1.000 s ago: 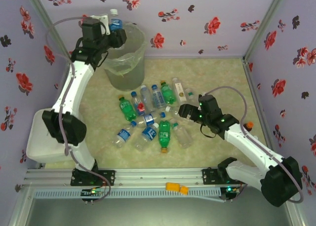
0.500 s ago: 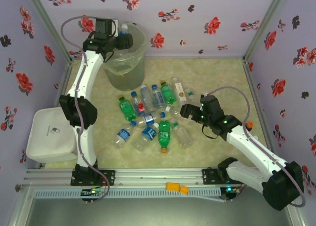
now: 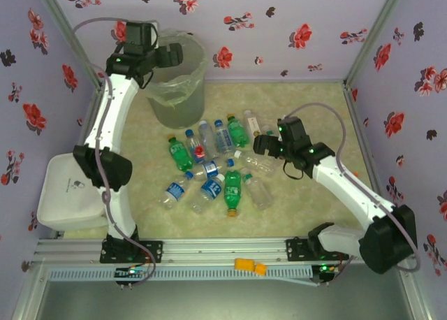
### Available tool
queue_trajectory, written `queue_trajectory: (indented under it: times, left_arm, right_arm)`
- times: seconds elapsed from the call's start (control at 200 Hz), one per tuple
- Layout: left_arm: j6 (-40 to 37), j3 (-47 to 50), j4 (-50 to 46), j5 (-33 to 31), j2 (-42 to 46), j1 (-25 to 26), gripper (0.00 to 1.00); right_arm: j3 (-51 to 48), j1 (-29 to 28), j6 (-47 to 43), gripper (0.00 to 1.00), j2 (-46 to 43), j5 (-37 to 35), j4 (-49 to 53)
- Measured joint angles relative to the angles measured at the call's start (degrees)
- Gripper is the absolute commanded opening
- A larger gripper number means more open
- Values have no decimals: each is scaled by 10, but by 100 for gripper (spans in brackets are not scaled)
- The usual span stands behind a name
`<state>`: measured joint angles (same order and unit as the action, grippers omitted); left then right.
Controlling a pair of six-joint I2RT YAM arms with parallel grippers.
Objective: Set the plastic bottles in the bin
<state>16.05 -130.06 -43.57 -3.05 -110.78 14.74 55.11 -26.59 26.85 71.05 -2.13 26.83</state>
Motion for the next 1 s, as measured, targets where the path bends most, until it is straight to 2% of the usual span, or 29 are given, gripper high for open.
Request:
queue_trajectory:
  times: [0.05,0.125,0.18,0.335,0.45,0.625,0.78,1.0]
  left_arm:
    - [5,37,7,1,41,0,100]
    - [9,111,29,3,113,2,100]
    - [9,191,64,4,175,9,100]
    - [14,417,158,9,333,52,100]
    - [26,534,208,14,401,83,100]
    - [81,663,268,13,449,118,100]
    - [152,768,333,14,452,150,100]
    - [214,813,410,15,410,199,100]
  right_arm:
    - [26,14,-21,98,27,1,5]
    - [62,35,-49,87,68,8,14]
    - [88,55,-68,82,101,18,24]
    - [129,100,-109,80,174,43,53]
    - [153,117,-135,79,220,54,84]
    - [189,119,-165,78,279,54,115]
    - [221,119,-182,76,315,54,134]
    - [247,119,-192,77,356,73,145]
